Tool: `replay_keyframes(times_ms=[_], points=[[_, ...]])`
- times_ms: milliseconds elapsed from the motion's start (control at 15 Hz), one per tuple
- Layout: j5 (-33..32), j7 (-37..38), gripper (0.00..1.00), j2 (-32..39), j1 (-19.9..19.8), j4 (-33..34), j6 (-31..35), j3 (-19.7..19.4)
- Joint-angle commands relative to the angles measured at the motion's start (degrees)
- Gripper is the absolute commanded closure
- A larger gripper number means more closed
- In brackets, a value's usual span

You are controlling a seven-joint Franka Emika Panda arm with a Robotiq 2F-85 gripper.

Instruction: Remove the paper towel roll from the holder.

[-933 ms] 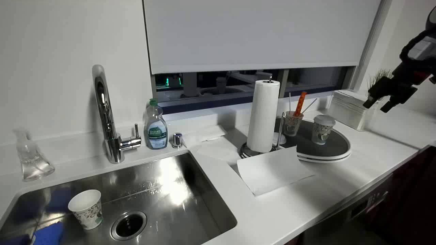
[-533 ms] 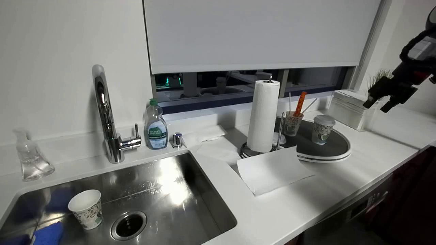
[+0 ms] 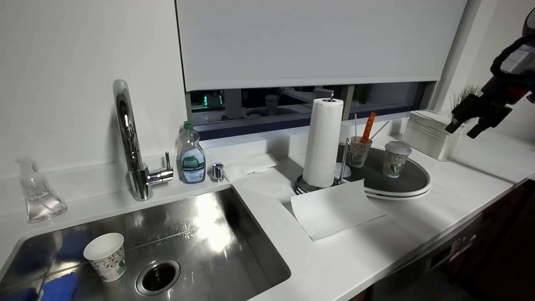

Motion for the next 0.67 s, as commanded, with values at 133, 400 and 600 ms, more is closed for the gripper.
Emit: replay_keyframes(times_ms=[133,400,600], points=[[3.6,3.4,0.0,1.4,-1.2,1.4,0.4,3.1],[10.6,12.8,0.0,3.6,0.6,6.6,0.7,8.0],[13.1,18.5,0.0,6.3,1.2,13.2,0.9,11.6]])
